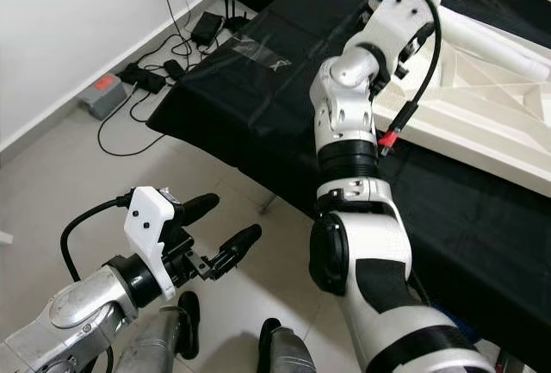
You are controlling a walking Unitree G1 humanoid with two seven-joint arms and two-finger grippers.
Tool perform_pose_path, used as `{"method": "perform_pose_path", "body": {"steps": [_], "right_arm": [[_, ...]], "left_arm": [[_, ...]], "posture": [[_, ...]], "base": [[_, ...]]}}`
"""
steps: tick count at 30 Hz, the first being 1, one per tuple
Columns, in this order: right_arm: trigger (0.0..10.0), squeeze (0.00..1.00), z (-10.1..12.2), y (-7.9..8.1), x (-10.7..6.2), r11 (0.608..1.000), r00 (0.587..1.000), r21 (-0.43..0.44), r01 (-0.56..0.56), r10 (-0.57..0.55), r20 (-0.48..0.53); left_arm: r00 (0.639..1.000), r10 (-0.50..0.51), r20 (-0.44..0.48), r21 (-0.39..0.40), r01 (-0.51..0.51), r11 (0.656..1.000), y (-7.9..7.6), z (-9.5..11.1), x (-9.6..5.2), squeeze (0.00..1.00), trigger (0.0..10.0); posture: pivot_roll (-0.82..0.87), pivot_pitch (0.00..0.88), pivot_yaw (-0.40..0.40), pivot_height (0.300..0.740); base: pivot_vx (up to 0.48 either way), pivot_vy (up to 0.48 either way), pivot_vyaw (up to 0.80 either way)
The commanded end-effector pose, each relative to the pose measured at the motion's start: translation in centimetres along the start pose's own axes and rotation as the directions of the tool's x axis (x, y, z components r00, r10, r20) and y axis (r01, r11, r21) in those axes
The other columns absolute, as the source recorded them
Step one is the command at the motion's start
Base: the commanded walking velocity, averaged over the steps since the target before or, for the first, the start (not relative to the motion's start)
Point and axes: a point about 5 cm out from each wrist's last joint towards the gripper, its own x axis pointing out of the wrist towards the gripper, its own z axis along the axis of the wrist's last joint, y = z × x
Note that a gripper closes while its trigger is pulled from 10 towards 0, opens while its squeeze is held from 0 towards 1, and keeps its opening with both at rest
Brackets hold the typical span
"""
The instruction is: Building children table
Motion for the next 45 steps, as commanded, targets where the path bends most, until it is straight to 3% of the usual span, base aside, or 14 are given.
{"method": "perform_pose_path", "body": {"steps": [1,7,9,10,11,12,15,16,17,20,37,45], "right_arm": [[10.0,0.00,3.5,0.2,0.6,0.996,0.992,0.088,-0.013,0.002,0.126],[10.0,0.00,3.8,0.3,1.0,0.996,0.991,0.070,-0.046,0.036,0.131],[10.0,0.00,1.3,0.0,0.7,0.996,0.995,-0.007,-0.085,0.086,0.057],[10.0,0.00,1.3,0.0,0.7,0.996,0.995,-0.007,-0.085,0.086,0.057],[10.0,0.00,-0.6,-0.4,0.3,0.994,0.995,-0.044,-0.099,0.099,-0.005],[10.0,0.00,-0.6,-0.4,0.3,0.994,0.995,-0.044,-0.099,0.099,-0.005],[10.0,0.00,-4.8,-1.3,-0.9,0.982,0.984,-0.134,-0.130,0.111,-0.140],[10.0,0.00,-4.8,-1.3,-0.9,0.982,0.984,-0.134,-0.130,0.111,-0.140],[10.0,0.00,-6.7,-1.8,-1.6,0.972,0.975,-0.181,-0.149,0.114,-0.193],[10.0,0.00,-8.6,-2.6,-2.2,0.967,0.962,-0.207,-0.147,0.091,-0.257],[10.0,0.00,-10.1,-2.6,-2.6,0.963,0.928,-0.198,-0.183,0.103,-0.359],[10.0,0.00,-9.7,-4.2,-1.2,0.976,0.935,-0.209,-0.057,-0.021,-0.355]], "left_arm": [[1.000,-0.007,-0.023,-0.005,0.007,1.000,-0.1,-0.6,-0.1,0.00,10.0],[1.000,-0.005,-0.021,-0.006,0.005,1.000,-0.1,-0.6,0.0,0.00,10.0],[1.000,-0.005,-0.017,-0.008,0.005,1.000,-0.2,-0.6,0.0,0.00,10.0],[1.000,-0.005,-0.017,-0.008,0.005,1.000,-0.2,-0.6,0.0,0.00,10.0],[1.000,-0.006,-0.017,-0.004,0.006,1.000,-0.2,-0.6,0.0,0.00,10.0],[1.000,-0.006,-0.017,-0.004,0.006,1.000,-0.2,-0.6,0.0,0.00,10.0],[1.000,-0.006,-0.015,0.002,0.006,1.000,-0.2,-0.5,0.1,0.00,10.0],[1.000,-0.006,-0.015,0.002,0.006,1.000,-0.2,-0.5,0.1,0.00,10.0],[1.000,-0.005,-0.012,-0.001,0.005,1.000,-0.2,-0.5,0.1,0.00,10.0],[1.000,-0.002,-0.010,-0.006,0.002,1.000,-0.2,-0.5,0.0,0.00,10.0],[1.000,0.003,-0.010,-0.006,-0.003,1.000,-0.3,-0.4,-0.1,0.00,10.0],[1.000,-0.005,-0.005,-0.005,0.005,1.000,-0.5,-0.2,-0.1,0.00,10.0]], "posture": [[0.17,0.262,-0.093,0.740],[0.17,0.262,-0.097,0.740],[0.17,0.264,-0.097,0.740],[0.17,0.264,-0.097,0.740],[0.17,0.270,-0.099,0.740],[0.17,0.270,-0.099,0.740],[0.16,0.273,-0.098,0.740],[0.16,0.273,-0.098,0.740],[0.16,0.277,-0.097,0.740],[0.17,0.277,-0.100,0.740],[0.17,0.291,-0.100,0.740],[0.18,0.310,-0.097,0.740]], "base": [[0.000,0.000,0.00],[0.000,0.000,0.00],[0.000,0.000,0.00],[0.000,0.000,0.00],[0.000,0.000,0.00],[0.000,0.000,0.00],[0.000,0.000,0.00],[0.000,0.000,0.00],[0.000,0.000,0.00],[0.000,0.000,0.00],[0.000,0.000,0.00],[0.000,0.000,0.00]]}}
